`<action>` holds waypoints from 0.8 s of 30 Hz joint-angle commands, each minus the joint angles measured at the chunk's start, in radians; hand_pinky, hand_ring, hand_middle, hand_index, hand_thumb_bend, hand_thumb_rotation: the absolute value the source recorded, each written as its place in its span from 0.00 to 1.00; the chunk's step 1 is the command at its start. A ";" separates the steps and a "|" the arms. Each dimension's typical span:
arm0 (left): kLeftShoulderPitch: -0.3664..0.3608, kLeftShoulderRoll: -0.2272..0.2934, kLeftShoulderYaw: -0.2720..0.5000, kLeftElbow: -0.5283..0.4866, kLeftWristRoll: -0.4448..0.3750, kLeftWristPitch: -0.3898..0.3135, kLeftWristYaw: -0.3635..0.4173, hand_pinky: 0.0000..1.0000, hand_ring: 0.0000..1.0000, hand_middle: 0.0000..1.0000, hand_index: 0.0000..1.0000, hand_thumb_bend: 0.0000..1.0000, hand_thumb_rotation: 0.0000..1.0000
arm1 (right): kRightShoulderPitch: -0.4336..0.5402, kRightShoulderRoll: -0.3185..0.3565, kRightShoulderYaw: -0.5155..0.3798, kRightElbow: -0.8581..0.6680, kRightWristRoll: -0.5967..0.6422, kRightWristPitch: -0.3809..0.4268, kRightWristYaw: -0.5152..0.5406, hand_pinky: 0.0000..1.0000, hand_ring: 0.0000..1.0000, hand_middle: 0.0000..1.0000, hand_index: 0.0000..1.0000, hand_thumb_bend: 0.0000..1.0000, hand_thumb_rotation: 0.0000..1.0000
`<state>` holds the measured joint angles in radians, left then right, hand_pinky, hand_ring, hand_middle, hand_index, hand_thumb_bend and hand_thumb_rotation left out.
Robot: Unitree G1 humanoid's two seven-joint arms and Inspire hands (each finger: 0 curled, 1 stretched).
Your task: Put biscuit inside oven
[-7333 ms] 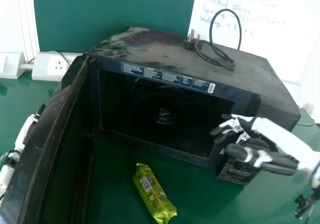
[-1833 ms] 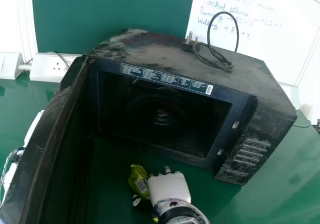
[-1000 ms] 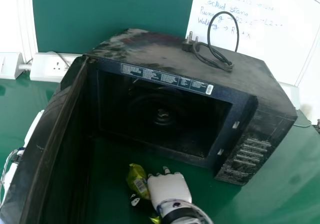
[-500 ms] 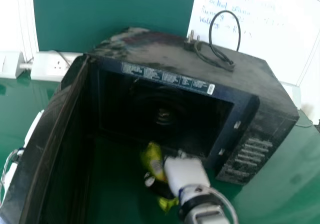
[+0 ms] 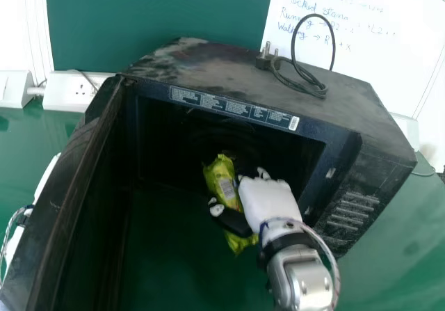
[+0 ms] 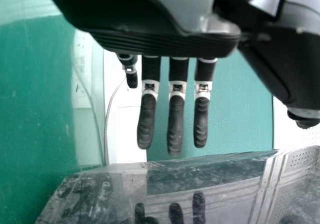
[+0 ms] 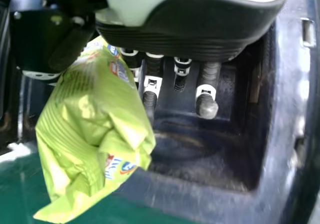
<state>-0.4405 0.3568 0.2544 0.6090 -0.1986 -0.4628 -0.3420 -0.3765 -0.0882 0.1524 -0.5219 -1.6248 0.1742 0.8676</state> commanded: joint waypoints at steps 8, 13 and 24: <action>0.013 -0.002 0.002 -0.009 -0.005 0.005 -0.005 0.28 0.34 0.39 0.49 0.52 0.06 | -0.108 -0.030 0.022 0.160 0.051 0.031 -0.146 0.07 0.13 0.47 0.49 0.53 0.00; 0.015 0.001 0.001 -0.007 0.003 -0.001 -0.002 0.27 0.33 0.40 0.49 0.52 0.07 | -0.141 -0.057 0.033 0.259 0.124 0.035 -0.268 0.08 0.14 0.47 0.49 0.53 0.00; 0.021 -0.002 0.007 -0.016 -0.010 0.009 -0.010 0.28 0.33 0.40 0.49 0.52 0.07 | -0.259 -0.125 0.084 0.524 0.254 0.036 -0.521 0.09 0.16 0.47 0.49 0.53 0.00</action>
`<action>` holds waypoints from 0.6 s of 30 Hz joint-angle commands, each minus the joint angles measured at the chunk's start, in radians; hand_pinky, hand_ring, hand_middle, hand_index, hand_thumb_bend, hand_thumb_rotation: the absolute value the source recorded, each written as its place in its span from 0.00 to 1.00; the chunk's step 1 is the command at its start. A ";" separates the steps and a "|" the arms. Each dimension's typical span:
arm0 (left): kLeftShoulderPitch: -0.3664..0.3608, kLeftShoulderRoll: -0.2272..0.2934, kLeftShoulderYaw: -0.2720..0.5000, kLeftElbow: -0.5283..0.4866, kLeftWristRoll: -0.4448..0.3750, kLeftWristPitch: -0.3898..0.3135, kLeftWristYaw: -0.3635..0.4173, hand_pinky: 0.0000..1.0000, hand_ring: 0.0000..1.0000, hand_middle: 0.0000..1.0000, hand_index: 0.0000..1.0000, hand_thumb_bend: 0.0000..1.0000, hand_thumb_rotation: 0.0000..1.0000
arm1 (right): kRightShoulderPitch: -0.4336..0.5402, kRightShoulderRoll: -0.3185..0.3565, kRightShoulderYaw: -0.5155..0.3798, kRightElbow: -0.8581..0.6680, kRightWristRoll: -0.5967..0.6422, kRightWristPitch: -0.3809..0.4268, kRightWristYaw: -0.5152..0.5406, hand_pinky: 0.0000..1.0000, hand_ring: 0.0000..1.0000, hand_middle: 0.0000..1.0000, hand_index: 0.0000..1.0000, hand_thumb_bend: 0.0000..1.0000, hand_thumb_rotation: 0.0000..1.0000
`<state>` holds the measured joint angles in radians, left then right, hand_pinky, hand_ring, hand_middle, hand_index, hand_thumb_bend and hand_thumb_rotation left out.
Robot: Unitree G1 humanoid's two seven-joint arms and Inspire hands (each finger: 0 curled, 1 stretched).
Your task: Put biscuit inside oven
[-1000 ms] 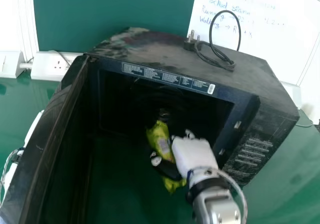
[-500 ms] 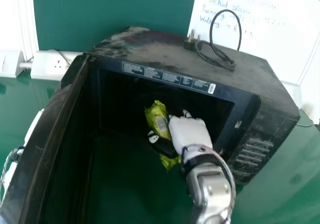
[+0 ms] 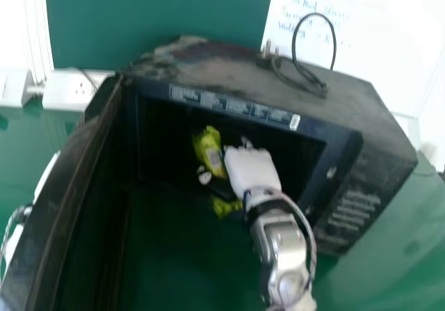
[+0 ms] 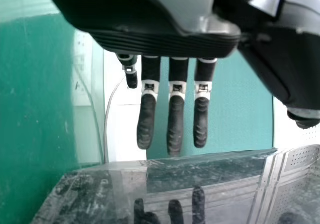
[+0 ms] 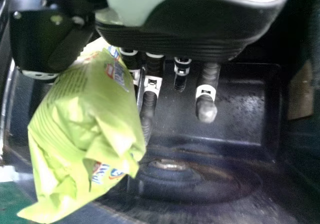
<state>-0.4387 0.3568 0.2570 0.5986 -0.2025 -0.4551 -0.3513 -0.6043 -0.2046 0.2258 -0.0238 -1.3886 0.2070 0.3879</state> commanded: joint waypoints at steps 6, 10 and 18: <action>0.020 -0.001 0.004 -0.005 -0.004 0.000 -0.001 0.28 0.33 0.40 0.49 0.52 0.07 | -0.106 -0.041 0.046 0.186 0.089 -0.005 -0.204 0.10 0.16 0.47 0.49 0.53 0.00; 0.020 -0.001 0.003 -0.004 -0.002 -0.003 0.000 0.28 0.33 0.40 0.49 0.52 0.07 | -0.156 -0.056 0.072 0.287 0.127 -0.004 -0.282 0.09 0.15 0.47 0.49 0.53 0.00; 0.026 -0.001 0.003 -0.017 -0.003 0.004 0.003 0.28 0.33 0.40 0.49 0.52 0.07 | -0.244 -0.073 0.125 0.478 0.179 0.006 -0.436 0.08 0.14 0.47 0.48 0.53 0.00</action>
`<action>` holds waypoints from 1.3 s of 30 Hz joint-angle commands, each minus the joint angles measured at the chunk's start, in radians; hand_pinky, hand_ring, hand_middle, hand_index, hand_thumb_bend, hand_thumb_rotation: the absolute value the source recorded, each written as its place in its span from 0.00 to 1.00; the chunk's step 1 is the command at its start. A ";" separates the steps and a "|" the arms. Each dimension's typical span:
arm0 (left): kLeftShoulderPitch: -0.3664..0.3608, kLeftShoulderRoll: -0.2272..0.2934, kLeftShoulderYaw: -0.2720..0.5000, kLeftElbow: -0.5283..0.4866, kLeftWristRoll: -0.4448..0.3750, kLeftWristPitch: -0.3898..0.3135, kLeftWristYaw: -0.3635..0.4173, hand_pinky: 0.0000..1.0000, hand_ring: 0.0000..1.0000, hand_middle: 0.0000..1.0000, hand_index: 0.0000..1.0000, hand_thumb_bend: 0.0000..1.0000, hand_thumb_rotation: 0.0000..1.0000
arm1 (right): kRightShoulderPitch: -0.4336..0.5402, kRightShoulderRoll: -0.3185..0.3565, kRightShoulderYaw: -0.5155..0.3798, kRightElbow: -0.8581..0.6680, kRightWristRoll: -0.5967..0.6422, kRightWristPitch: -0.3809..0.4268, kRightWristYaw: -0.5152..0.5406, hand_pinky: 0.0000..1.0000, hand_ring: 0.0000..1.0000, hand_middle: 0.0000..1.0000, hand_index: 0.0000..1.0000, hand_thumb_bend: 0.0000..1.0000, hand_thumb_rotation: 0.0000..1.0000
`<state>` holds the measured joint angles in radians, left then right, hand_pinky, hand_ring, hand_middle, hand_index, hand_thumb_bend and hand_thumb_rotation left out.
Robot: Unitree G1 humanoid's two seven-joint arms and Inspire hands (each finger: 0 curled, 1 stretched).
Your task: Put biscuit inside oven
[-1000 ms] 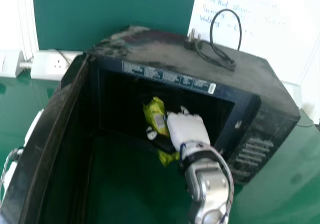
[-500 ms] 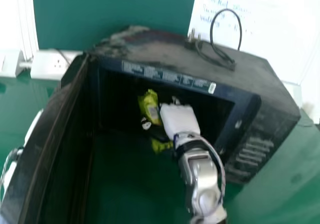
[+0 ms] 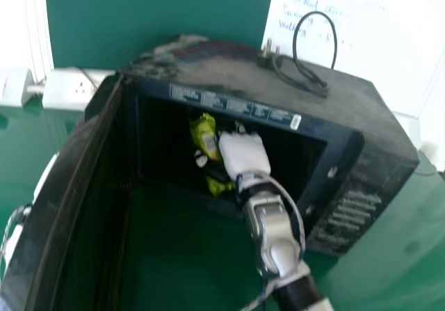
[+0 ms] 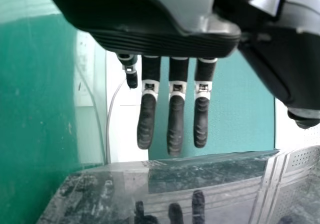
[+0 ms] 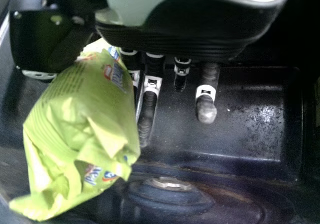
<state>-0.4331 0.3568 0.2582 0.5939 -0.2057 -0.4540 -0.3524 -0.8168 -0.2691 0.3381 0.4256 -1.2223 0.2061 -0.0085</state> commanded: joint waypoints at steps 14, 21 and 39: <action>0.024 0.002 -0.002 -0.015 0.012 0.004 0.014 0.28 0.33 0.40 0.49 0.52 0.07 | -0.136 -0.035 0.085 0.236 0.119 -0.007 -0.167 0.08 0.14 0.47 0.48 0.53 0.00; 0.021 0.000 0.000 -0.011 0.003 0.006 0.006 0.28 0.33 0.40 0.49 0.52 0.07 | -0.121 -0.043 0.101 0.181 0.156 0.031 -0.102 0.10 0.17 0.47 0.49 0.53 0.00; 0.018 0.005 -0.002 -0.004 0.011 0.000 0.010 0.29 0.34 0.40 0.49 0.52 0.07 | -0.014 -0.132 0.157 -0.252 0.055 0.260 0.431 0.73 0.85 0.91 0.93 0.94 0.83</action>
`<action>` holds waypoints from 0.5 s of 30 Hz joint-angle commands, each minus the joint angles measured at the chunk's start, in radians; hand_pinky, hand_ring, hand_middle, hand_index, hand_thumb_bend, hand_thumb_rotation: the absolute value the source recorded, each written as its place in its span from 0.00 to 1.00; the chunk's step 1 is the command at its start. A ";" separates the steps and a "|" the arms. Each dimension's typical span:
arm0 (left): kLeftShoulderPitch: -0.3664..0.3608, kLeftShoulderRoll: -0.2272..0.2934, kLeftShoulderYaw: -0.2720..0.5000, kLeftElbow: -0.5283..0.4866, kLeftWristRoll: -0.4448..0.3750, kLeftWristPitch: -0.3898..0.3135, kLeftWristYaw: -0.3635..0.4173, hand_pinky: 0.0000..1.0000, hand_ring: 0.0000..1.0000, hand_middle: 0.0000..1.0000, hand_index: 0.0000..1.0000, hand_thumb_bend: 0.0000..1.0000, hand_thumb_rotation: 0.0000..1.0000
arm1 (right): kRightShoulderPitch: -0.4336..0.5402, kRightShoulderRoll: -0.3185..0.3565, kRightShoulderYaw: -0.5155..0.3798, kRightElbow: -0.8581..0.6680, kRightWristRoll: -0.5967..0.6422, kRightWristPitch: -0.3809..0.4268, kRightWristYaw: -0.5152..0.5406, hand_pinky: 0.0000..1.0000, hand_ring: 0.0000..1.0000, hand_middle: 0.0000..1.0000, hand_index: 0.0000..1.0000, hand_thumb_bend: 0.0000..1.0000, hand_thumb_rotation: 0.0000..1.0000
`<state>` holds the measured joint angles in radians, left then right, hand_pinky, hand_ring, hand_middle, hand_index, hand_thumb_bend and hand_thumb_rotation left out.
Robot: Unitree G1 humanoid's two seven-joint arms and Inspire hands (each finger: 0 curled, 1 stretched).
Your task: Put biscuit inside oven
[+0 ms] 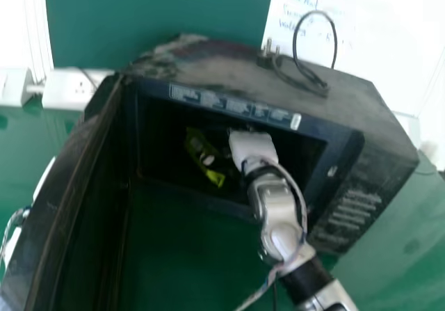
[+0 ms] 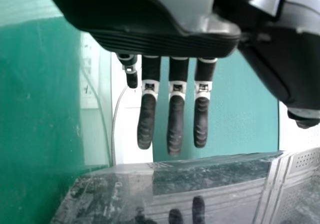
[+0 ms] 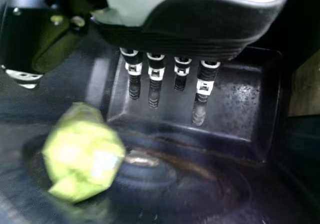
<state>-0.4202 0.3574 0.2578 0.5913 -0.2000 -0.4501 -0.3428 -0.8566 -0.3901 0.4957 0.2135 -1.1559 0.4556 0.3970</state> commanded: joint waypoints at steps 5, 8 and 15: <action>0.005 0.002 0.000 0.001 0.001 -0.006 -0.003 0.28 0.34 0.39 0.49 0.52 0.07 | 0.079 -0.024 -0.016 -0.159 -0.040 0.044 0.108 0.75 0.89 0.93 0.95 0.94 0.84; 0.006 0.003 -0.001 -0.001 0.007 -0.007 0.003 0.28 0.33 0.40 0.49 0.52 0.07 | 0.112 -0.022 -0.037 -0.236 -0.043 0.069 0.169 0.78 0.91 0.95 0.96 0.90 0.82; 0.002 0.002 0.001 0.008 0.000 -0.010 -0.003 0.28 0.33 0.39 0.49 0.52 0.07 | 0.188 -0.048 -0.061 -0.414 -0.106 0.072 0.303 0.79 0.94 0.97 0.98 0.88 0.80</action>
<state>-0.4206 0.3577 0.2579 0.5939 -0.1988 -0.4524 -0.3424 -0.6901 -0.4256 0.4494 -0.1635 -1.2442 0.5276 0.6760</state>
